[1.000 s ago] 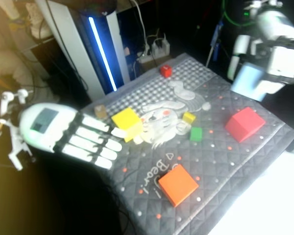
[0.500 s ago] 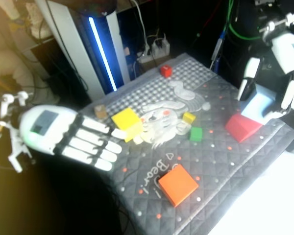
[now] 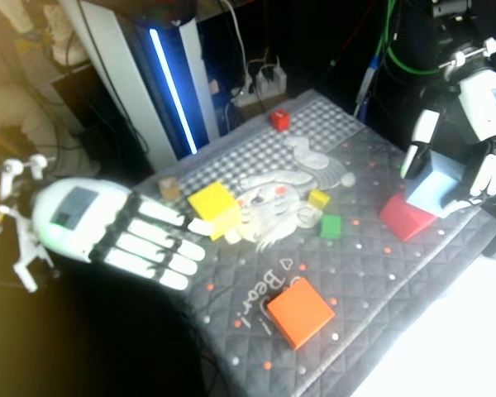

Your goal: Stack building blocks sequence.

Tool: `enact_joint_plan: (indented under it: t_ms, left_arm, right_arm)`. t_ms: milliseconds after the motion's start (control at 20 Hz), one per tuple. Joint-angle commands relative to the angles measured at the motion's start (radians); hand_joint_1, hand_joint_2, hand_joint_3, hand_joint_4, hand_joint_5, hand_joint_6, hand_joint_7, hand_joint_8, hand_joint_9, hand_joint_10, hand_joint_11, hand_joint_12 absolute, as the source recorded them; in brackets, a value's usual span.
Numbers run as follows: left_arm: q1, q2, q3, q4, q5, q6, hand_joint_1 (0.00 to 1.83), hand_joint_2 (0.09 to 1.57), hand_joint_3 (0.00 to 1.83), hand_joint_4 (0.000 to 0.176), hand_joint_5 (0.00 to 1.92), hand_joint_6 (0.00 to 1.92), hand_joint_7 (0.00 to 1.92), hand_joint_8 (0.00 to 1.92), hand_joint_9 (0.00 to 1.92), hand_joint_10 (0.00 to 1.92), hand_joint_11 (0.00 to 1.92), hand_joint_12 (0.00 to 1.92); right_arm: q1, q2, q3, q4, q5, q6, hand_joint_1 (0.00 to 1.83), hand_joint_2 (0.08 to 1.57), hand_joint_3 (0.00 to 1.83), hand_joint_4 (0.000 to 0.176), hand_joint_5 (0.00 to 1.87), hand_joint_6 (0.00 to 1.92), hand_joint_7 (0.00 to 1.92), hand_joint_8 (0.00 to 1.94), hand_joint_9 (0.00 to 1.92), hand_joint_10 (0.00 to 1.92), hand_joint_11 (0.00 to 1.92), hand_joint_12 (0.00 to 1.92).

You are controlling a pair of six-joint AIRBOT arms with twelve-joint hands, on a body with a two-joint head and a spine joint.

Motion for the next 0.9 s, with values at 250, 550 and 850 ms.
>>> enact_joint_plan:
  t_ms: [250, 550, 850]
  left_arm:
    - [-0.014, -0.004, -0.003, 0.003, -0.101, -0.001, 0.86, 0.91, 0.0, 0.128, 0.41, 0.0, 0.48, 0.0, 0.42, 0.04, 0.01, 1.03]
    - [-0.01, 0.012, -0.029, 0.007, -0.138, -0.001, 0.76, 0.9, 0.0, 0.175, 0.11, 0.0, 0.12, 0.0, 0.17, 0.0, 0.0, 0.84]
    - [0.097, 0.184, -0.257, -0.068, -0.469, 0.005, 0.59, 0.93, 0.0, 0.176, 0.0, 0.0, 0.0, 0.0, 0.0, 0.0, 0.0, 0.54]
  right_arm:
    - [0.012, 0.002, 0.004, 0.029, 0.121, 0.001, 0.58, 1.26, 0.0, 0.141, 0.37, 0.0, 0.32, 0.0, 0.33, 0.0, 0.41, 0.02]
    - [0.017, 0.001, 0.0, 0.029, 0.121, 0.001, 0.56, 1.27, 0.0, 0.123, 0.34, 0.0, 0.3, 0.0, 0.31, 0.0, 0.4, 0.01]
    - [0.092, -0.024, 0.018, 0.001, 0.123, 0.001, 0.52, 1.28, 0.0, 0.099, 0.35, 0.0, 0.32, 0.0, 0.3, 0.0, 0.39, 0.0]
